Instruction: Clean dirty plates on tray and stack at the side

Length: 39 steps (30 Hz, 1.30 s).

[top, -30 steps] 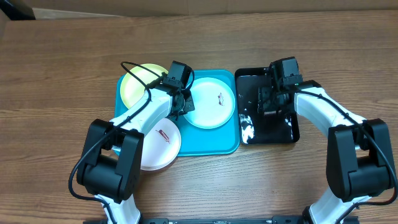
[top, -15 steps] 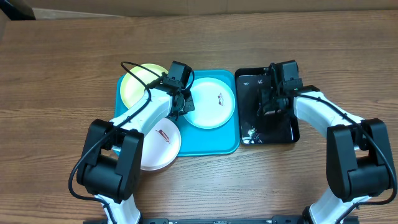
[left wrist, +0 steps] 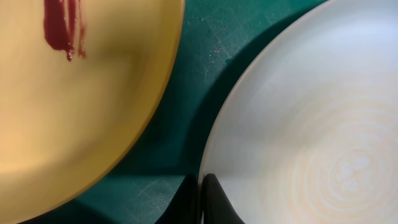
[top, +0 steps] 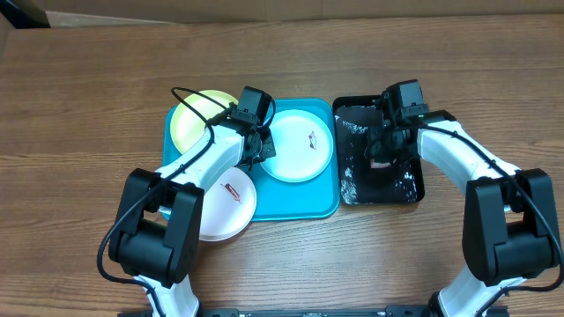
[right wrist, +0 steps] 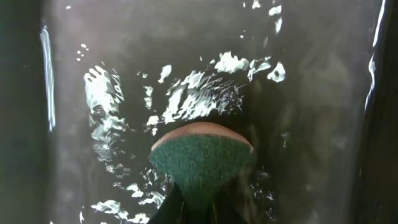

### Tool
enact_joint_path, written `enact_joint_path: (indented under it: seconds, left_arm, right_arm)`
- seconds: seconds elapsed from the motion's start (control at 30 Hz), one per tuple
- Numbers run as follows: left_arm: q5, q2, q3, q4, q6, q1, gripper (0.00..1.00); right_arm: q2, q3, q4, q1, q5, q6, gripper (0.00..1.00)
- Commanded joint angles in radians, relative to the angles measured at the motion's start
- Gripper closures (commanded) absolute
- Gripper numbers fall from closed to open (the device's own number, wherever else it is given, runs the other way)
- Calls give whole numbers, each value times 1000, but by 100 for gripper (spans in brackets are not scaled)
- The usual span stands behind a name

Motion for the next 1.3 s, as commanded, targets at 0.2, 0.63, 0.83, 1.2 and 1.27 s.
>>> enact_joint_path:
  seconds: [0.2,0.63,0.83,1.2,1.27]
  left_arm:
    - [-14,13,-7,-10,2,7,96]
    - [-14,13,-7,-12,3,7,96]
    - [-16,13,-7,-11,2,7,96]
    - [-16,13,-7,-11,2,7,96]
    - [-16,13,-7,-11,2,7,96]
  right_arm:
    - [-29,30,-56,1,-31,7,39]
    - [-29,20,-174,1,-31,7,20]
    - [-28,-14,-157,1,-31,7,30]
    - [-28,0,-132,1,-31,-1,30]
    - [-28,16,-132,1,-31,0,13]
